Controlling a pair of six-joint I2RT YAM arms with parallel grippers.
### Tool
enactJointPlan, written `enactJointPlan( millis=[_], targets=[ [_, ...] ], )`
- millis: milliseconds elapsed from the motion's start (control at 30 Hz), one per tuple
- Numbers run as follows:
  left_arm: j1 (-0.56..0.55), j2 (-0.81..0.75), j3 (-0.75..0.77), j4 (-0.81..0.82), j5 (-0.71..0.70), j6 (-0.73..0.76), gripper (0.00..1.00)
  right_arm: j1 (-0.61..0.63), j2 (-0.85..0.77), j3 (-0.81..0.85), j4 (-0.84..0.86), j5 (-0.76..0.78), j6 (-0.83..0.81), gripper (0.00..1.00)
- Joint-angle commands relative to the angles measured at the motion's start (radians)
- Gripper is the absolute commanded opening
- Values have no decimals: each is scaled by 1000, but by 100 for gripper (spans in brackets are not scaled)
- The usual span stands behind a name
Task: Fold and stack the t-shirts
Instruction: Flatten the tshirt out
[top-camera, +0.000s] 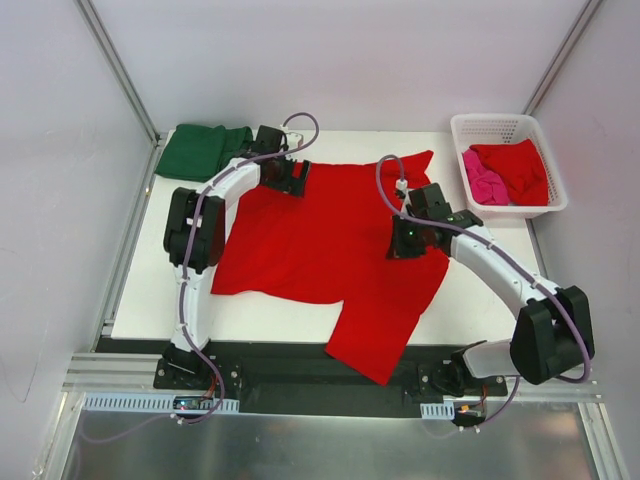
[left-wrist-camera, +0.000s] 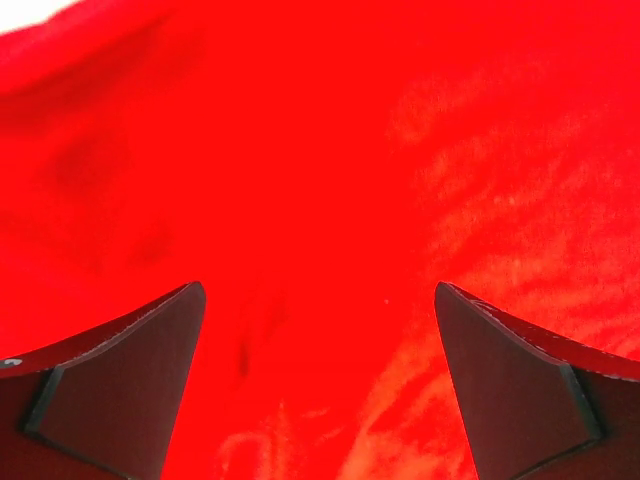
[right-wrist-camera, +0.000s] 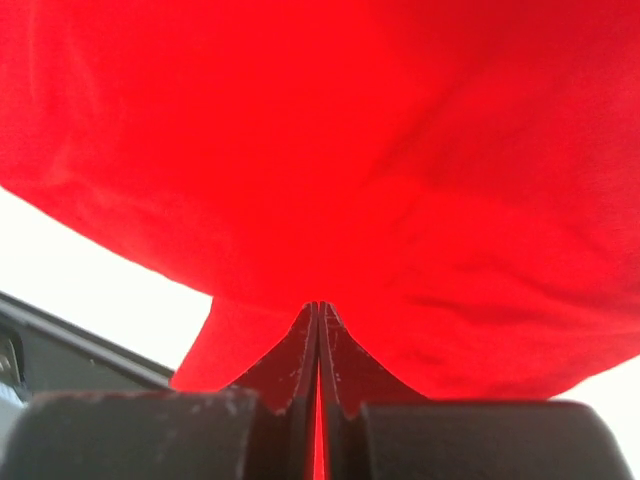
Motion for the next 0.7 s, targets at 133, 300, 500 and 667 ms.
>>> enactJointPlan(
  millis=[133,300,500,667],
  targets=[
    [1,72,142,-83,-32,37,99,104,67,-10,-61,19,12,3],
    [1,85,156,-116,-1,35,99,124,104,22,-49,68,24,14],
    [1,71,136,-123,-6,34,99,123,202,206,-49,181,-11,28],
    [1,74,137,-129,-13,26,100,123,332,318,-56,134,-22,29]
  ],
)
